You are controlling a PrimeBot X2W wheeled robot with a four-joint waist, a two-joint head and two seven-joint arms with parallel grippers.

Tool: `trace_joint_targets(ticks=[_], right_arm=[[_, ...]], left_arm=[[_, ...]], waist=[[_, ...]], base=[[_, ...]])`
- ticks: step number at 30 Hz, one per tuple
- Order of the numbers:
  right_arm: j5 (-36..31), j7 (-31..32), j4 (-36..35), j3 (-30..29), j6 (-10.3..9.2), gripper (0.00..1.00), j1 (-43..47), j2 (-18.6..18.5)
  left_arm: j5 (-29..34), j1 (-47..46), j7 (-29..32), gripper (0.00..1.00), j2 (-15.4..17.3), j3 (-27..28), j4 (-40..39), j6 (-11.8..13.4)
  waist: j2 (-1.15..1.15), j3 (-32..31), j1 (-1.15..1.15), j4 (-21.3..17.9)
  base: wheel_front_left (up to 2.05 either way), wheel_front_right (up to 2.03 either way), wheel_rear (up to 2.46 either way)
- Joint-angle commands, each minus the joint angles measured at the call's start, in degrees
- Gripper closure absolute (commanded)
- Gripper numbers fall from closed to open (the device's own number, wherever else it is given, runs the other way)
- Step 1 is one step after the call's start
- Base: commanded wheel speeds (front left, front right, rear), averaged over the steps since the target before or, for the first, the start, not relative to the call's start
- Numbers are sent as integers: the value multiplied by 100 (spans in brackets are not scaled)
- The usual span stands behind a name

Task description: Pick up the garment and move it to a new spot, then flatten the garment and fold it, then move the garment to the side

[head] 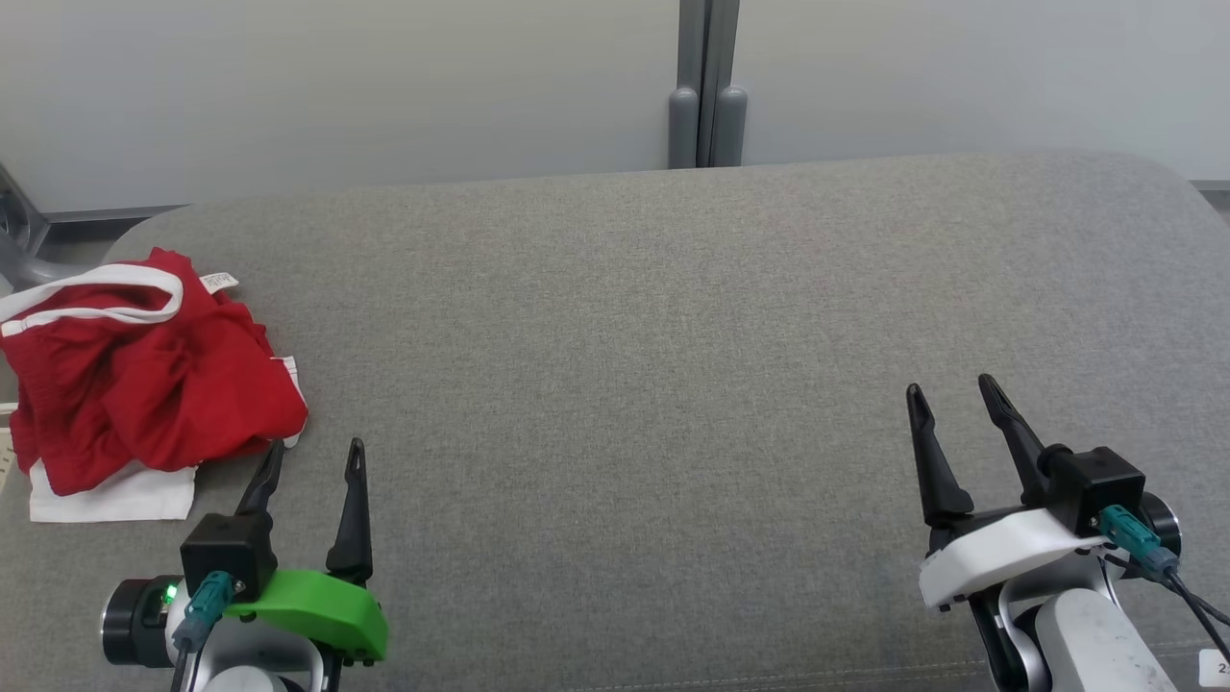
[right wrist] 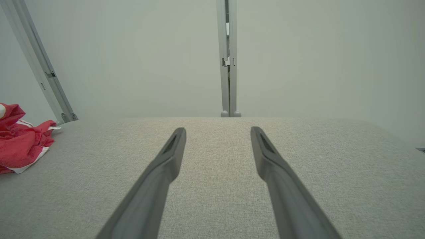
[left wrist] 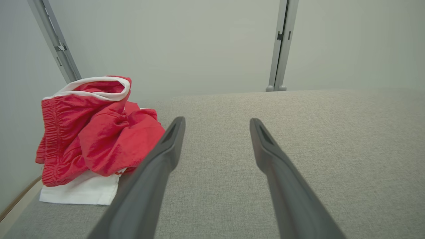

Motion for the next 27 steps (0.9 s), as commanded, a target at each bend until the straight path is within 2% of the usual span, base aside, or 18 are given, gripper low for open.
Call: trace_joint_targets(ticks=[1,18,27], right_arm=[[-88,-41,37,-10,2,0,-84,4],[54,-67,149,-26,2,0,-45,-7],[73,-64,171,46,2,0,14,-15]], left_arm=[[96,-133,-3,0,48,0,37,37],[-32,-173,30,0,33,-29,117,85],[-64,-240,-1,0,60,-24,145,149]], waist=[[0,-1,0,0],[0,-9,0,36],[0,-26,0,479]], base=[[0,0,0],[0,0,0],[0,0,0]])
